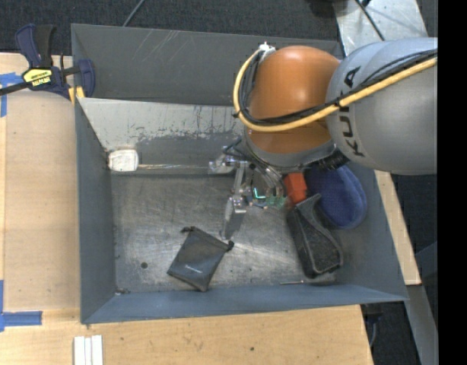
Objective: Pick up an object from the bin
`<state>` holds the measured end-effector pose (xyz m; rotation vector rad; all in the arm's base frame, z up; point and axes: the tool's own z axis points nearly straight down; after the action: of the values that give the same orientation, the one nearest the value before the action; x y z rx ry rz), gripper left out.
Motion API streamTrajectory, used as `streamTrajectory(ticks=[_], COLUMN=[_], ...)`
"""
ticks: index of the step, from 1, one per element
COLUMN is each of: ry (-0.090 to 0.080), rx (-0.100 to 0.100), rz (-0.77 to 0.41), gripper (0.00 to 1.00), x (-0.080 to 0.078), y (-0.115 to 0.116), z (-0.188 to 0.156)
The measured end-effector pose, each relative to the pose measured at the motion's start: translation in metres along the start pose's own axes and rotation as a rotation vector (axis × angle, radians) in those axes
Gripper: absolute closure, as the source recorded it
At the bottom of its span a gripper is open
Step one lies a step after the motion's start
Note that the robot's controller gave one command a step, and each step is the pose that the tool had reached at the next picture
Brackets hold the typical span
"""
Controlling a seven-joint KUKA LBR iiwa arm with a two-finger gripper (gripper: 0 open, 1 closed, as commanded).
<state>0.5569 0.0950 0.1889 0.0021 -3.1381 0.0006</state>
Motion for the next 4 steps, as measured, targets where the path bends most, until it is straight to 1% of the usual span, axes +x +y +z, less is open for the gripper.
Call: streamTrajectory(ticks=[1,2,3,4], ry=[-0.014,-0.004,-0.008,-0.010], rx=[0.000,0.001,0.000,0.002], rz=[-0.388,-0.415,-0.710,-0.844], gripper=[0.00,0.00,0.00,0.00], x=[0.029,0.050,0.040,0.043], y=[0.012,0.009,0.017,0.018], z=[0.117,0.087,0.089,0.117])
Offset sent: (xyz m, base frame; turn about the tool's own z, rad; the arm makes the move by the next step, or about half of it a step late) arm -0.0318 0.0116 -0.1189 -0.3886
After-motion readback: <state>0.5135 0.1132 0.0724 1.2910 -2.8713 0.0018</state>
